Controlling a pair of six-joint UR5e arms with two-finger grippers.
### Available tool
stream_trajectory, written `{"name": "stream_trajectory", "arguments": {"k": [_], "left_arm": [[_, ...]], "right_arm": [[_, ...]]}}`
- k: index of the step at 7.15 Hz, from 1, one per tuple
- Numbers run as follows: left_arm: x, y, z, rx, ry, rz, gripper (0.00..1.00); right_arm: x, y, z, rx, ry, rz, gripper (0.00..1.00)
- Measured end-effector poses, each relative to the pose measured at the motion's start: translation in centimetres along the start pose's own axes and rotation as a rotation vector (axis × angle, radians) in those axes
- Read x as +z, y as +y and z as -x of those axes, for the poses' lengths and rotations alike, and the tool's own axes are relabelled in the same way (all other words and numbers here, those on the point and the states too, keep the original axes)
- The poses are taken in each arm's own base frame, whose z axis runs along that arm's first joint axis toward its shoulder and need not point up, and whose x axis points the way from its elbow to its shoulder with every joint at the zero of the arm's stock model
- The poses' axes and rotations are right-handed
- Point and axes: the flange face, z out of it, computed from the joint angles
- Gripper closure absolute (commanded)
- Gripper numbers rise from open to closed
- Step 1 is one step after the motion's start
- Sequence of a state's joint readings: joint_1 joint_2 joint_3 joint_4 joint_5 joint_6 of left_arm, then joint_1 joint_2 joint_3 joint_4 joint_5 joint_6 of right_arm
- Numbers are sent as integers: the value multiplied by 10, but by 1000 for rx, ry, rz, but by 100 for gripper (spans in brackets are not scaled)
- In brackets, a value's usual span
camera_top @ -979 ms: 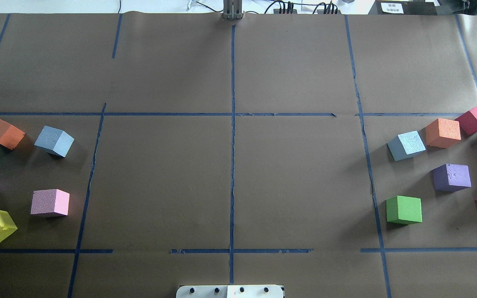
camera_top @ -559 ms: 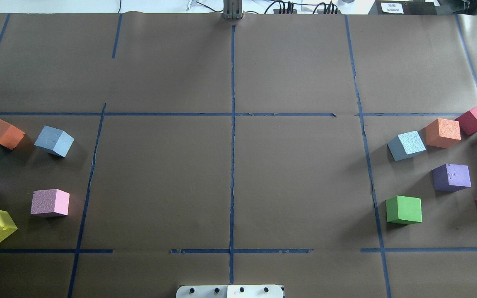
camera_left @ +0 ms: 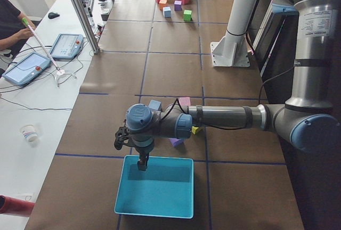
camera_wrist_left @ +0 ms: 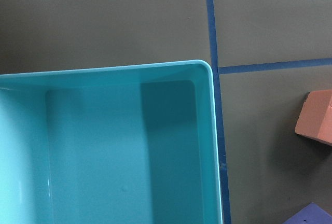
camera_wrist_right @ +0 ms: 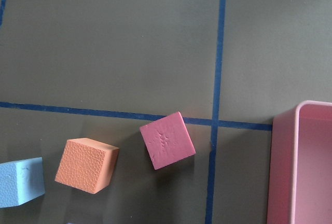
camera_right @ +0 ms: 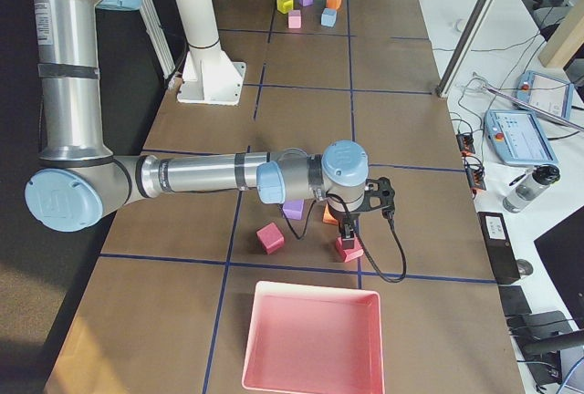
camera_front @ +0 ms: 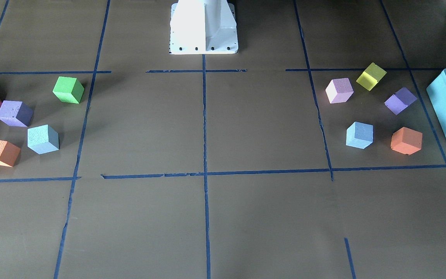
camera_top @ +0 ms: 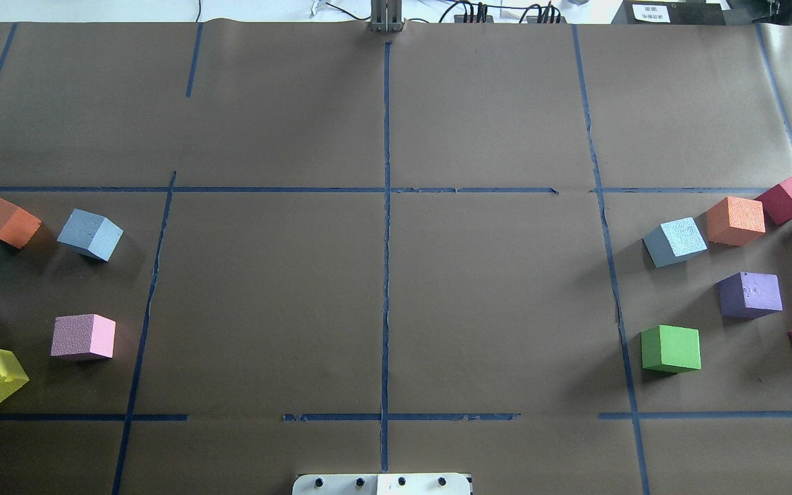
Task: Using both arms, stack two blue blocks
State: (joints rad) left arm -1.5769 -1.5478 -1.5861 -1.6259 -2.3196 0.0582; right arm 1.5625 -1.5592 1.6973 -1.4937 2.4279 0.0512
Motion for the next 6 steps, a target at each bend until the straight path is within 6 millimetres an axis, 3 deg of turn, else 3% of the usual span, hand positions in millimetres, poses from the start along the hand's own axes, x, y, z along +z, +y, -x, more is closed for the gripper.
{"name": "stream_trajectory", "arguments": {"k": [3, 6], "left_arm": [[-3, -1, -3, 7, 1, -6, 0], [-3, -1, -3, 6, 2, -7, 0]], "right_arm": [[16, -34, 108, -48, -15, 11, 0], [74, -39, 189, 23, 30, 17, 0]]}}
